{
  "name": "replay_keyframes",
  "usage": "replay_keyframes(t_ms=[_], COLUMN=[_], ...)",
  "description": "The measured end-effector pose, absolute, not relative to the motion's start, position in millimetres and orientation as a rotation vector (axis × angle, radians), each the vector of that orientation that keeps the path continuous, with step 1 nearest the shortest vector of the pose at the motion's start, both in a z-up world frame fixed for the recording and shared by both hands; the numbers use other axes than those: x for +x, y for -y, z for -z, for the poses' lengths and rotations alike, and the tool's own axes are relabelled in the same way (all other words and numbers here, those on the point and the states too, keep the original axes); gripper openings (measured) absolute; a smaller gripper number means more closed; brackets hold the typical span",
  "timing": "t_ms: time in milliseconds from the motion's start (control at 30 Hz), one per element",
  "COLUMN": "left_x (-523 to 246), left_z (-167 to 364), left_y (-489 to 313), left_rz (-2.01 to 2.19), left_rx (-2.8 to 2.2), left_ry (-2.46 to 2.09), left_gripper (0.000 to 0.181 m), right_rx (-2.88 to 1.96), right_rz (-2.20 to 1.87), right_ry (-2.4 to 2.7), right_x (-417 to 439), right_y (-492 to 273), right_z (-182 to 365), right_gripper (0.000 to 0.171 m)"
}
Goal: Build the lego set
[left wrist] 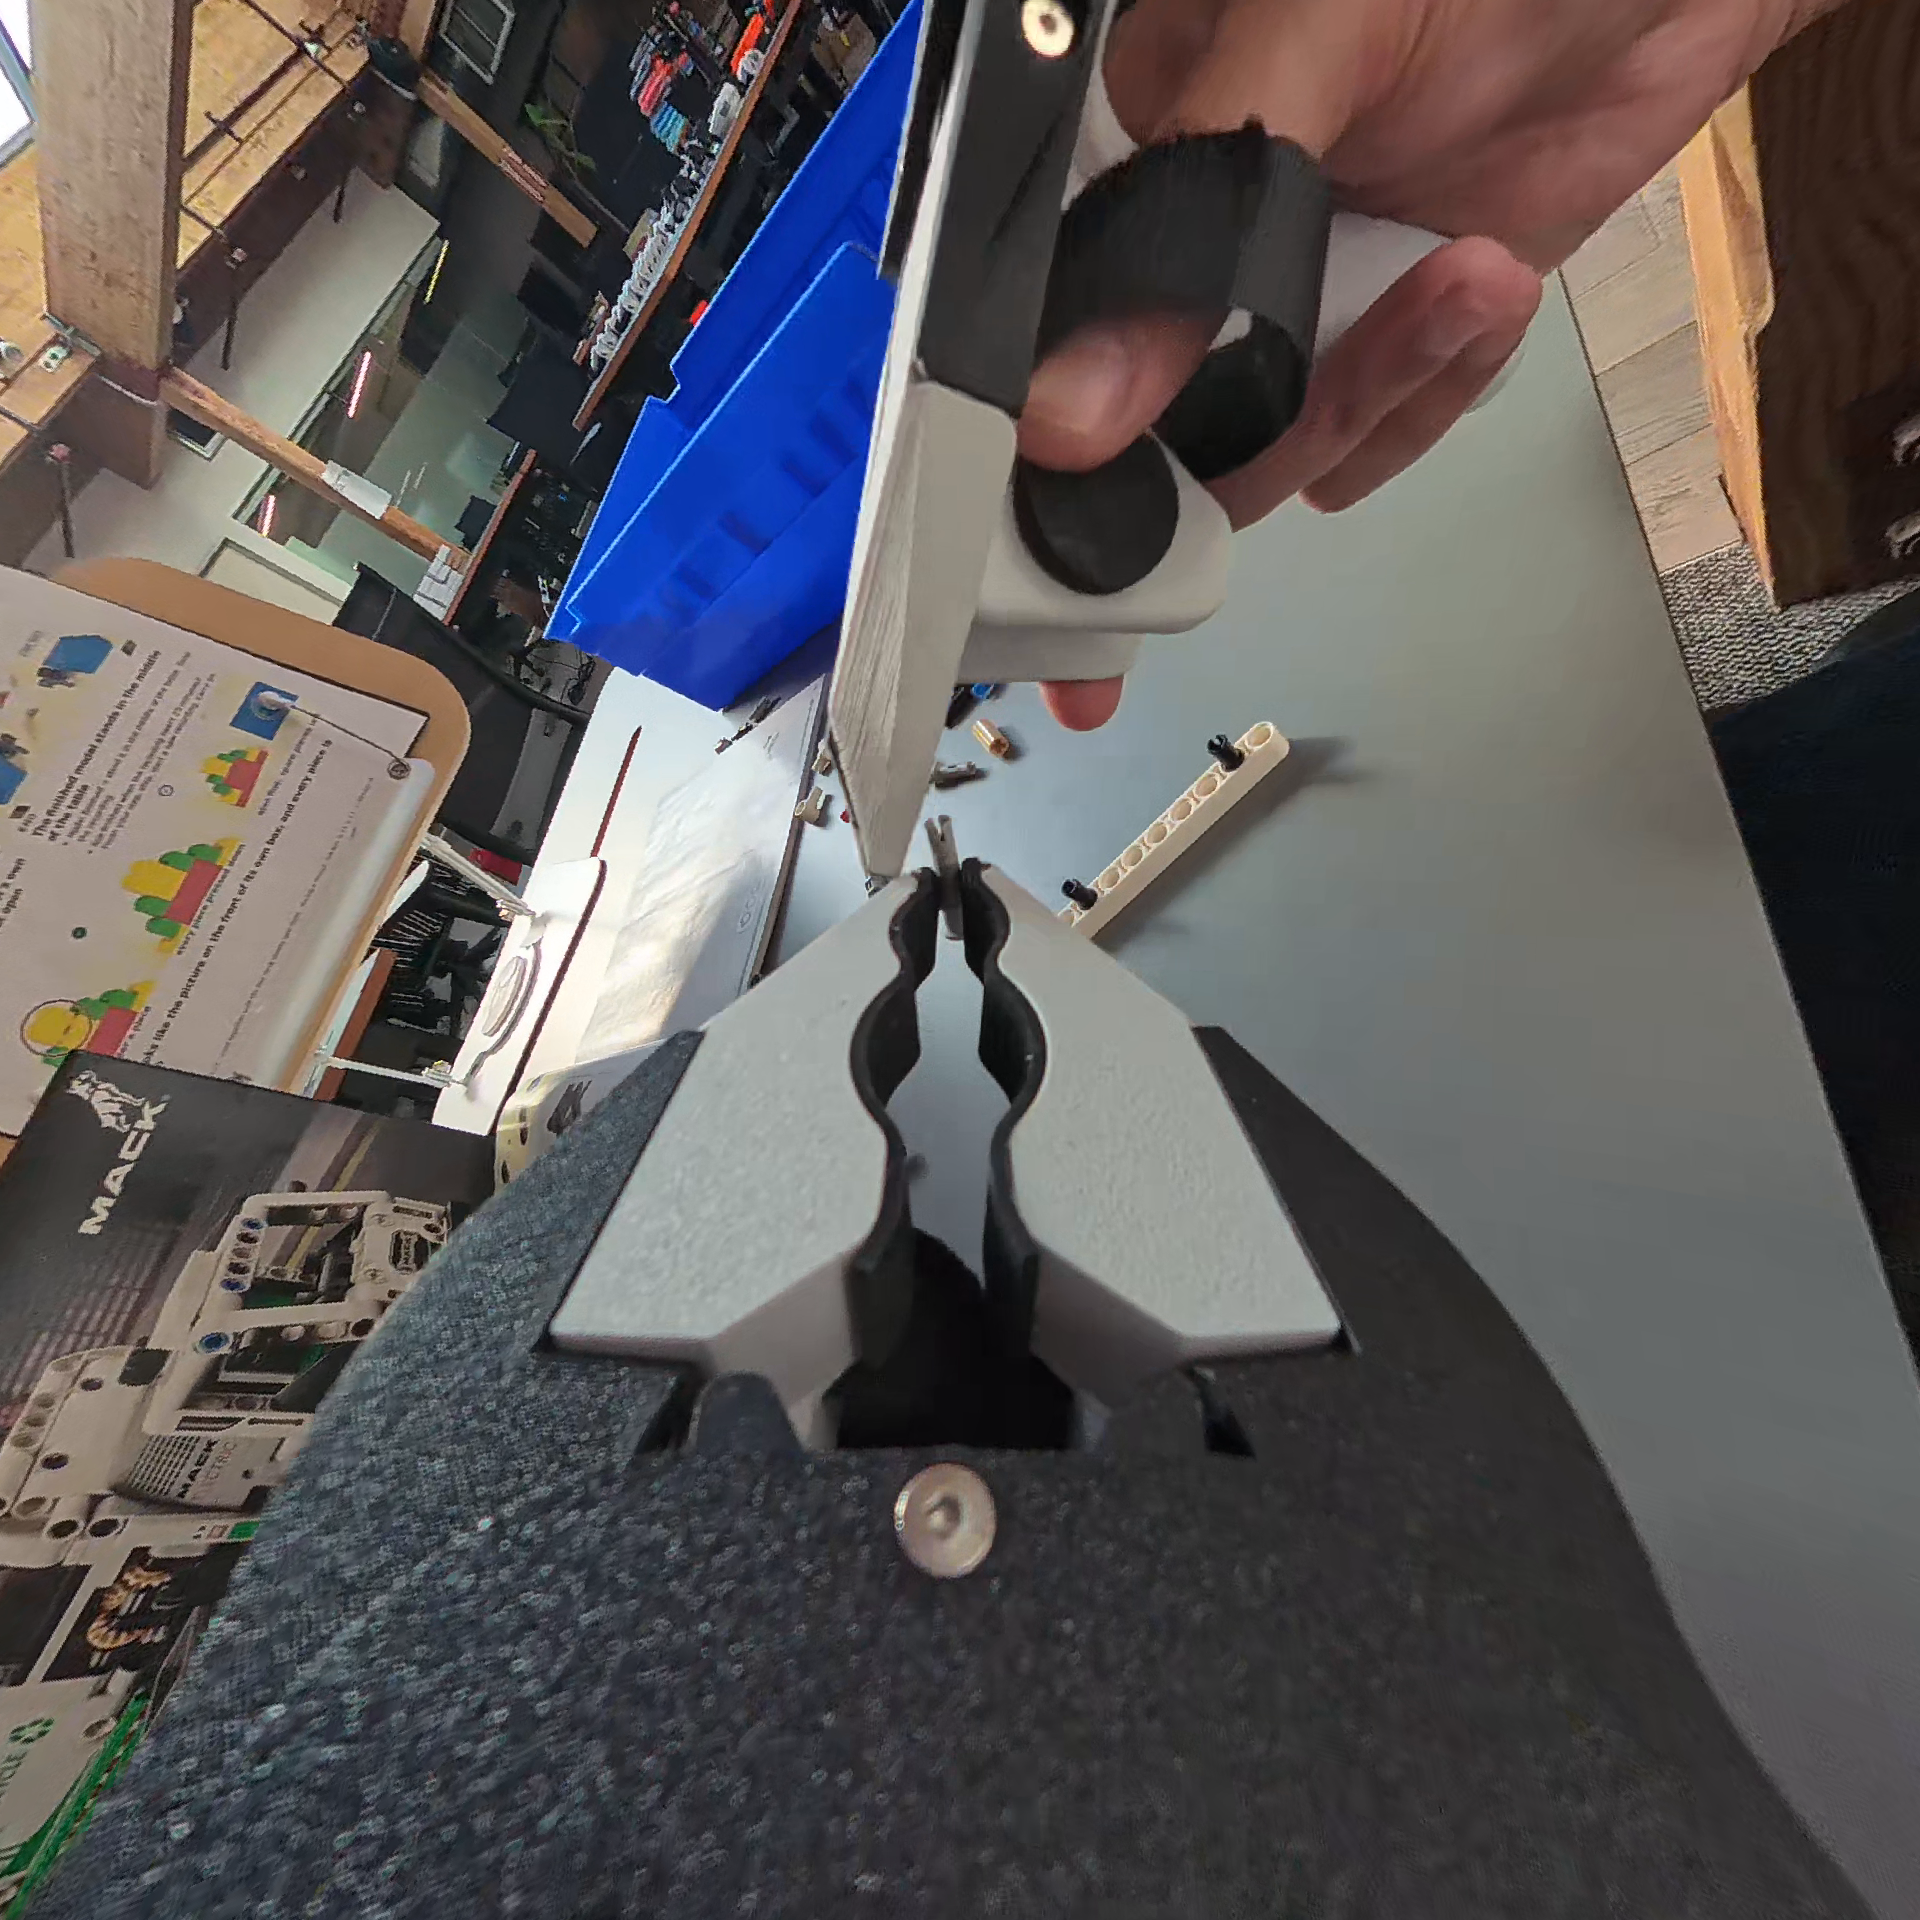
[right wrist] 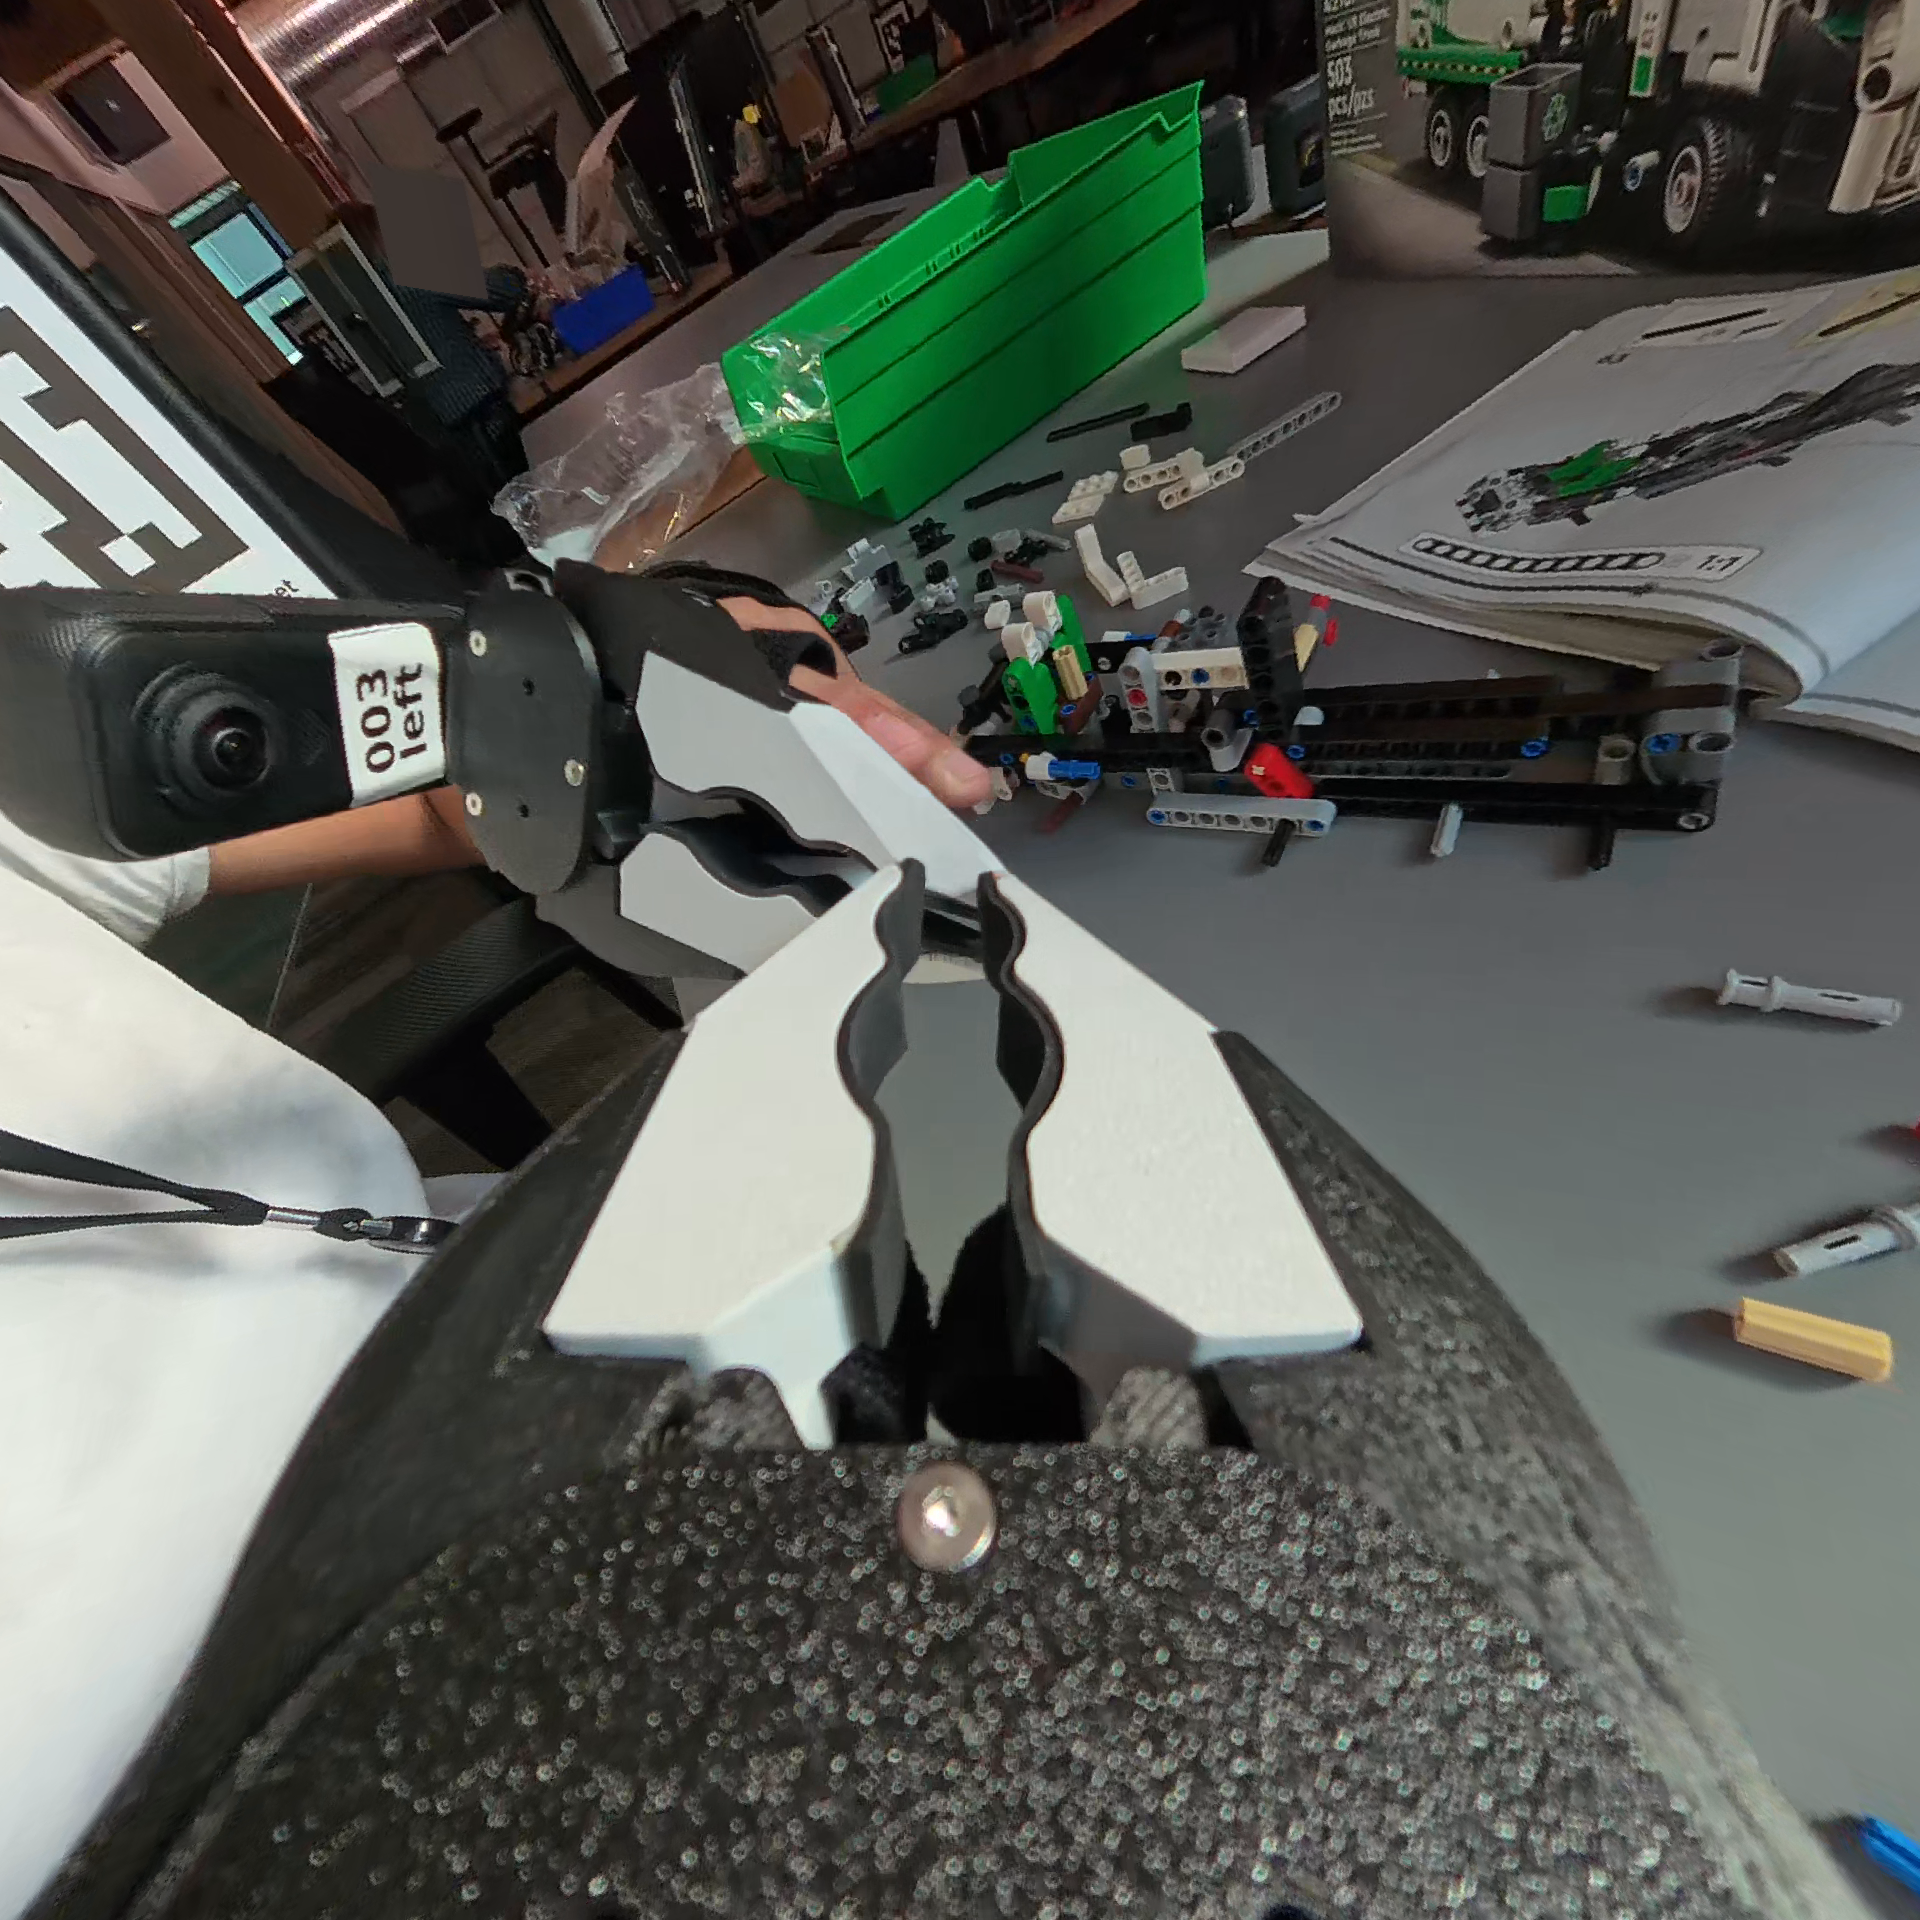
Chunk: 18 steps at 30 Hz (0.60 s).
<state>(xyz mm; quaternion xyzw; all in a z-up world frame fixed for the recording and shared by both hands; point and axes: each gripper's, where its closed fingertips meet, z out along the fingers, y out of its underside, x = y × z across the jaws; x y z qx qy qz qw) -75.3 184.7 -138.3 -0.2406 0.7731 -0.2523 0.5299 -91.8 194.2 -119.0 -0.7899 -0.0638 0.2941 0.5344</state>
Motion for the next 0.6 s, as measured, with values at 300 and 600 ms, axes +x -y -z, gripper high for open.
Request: replay_keyframes(t_ms=[300,600], left_x=[-76,-74], left_z=[132,130], left_y=[-186,-191], left_rz=[0.617,0.619], left_rx=[-0.580,-0.598], left_ry=[-1.815,-1.789], left_gripper=[0.002,0.003], right_rx=[-1.884,-1.891], right_rz=[-0.619,-0.632], right_ry=[0.104,0.118], right_x=[-79,-84], right_y=[-199,-198], right_z=[123,123], right_gripper=[0.000,0.019])
